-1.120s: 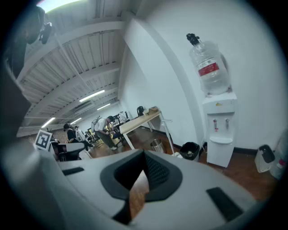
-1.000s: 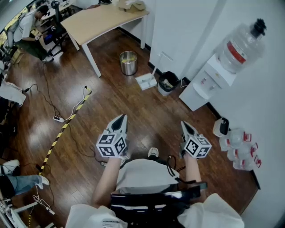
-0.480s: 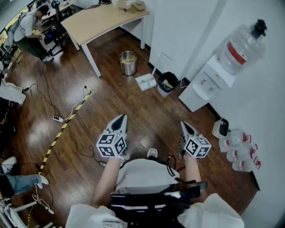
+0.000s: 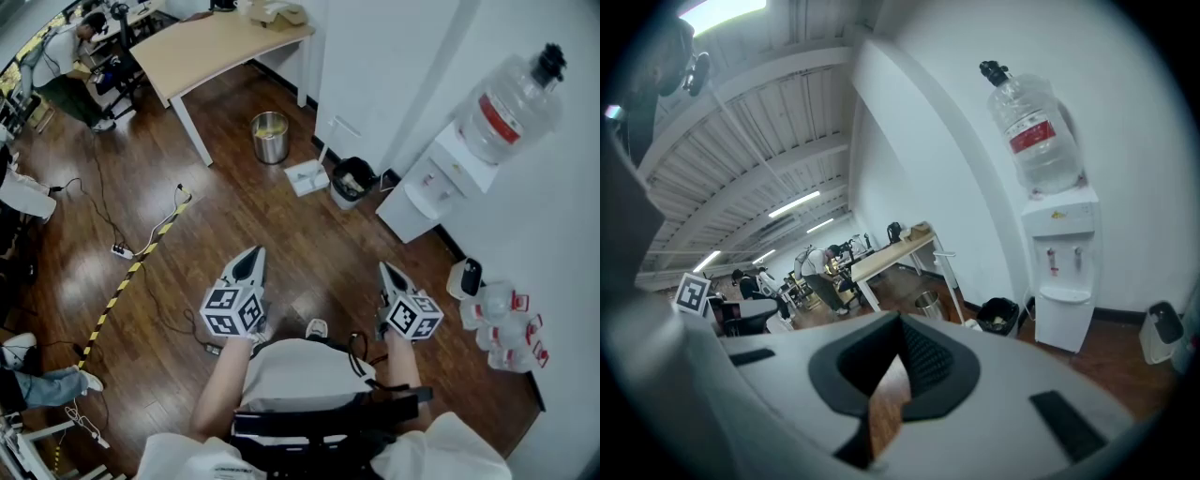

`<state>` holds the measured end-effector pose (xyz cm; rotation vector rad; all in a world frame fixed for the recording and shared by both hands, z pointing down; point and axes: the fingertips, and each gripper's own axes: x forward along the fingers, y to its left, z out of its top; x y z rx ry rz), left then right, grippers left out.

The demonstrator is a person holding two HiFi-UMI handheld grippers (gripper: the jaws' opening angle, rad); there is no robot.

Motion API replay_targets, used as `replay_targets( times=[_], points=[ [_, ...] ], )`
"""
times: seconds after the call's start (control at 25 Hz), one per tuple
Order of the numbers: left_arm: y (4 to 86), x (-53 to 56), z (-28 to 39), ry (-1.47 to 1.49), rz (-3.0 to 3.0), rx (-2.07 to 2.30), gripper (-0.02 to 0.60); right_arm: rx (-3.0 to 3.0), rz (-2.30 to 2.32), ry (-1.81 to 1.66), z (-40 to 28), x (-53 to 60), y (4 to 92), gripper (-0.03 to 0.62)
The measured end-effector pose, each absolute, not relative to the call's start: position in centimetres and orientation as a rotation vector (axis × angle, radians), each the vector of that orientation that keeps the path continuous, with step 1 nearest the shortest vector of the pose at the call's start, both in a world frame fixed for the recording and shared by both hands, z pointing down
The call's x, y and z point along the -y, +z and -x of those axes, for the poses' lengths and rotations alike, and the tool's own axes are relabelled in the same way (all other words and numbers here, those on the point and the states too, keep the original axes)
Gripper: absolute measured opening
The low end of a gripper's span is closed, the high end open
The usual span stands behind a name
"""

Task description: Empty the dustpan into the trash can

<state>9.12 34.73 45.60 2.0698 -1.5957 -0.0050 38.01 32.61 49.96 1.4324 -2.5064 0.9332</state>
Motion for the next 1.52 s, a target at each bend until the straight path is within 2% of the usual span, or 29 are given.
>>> replay_targets(
  times=[0.44, 0.76, 1.04, 1.52],
  points=[
    [46.6, -34.0, -10.5, -0.046, -1.981, 1.689, -0.012, 2.595, -1.277, 0.879, -38.9, -27.7, 50.6, 0.02],
    [47.3, -31.8, -8.4, -0.051, -1.931, 1.718, -0.012, 2.608, -1.23, 0.877, -37.1, -23.9, 51.4, 0.02],
    [49.0, -23.9, -3.3, -0.075, -1.957, 1.65, -0.011, 2.541, -1.317, 0.908, -33.0, -19.0, 53.0, 0.017],
    [48.4, -10.7, 6.9, -0.047, -2.073, 1.43, -0.011, 2.564, -1.558, 0.781, -21.3, -7.7, 49.1, 0.035]
  ],
)
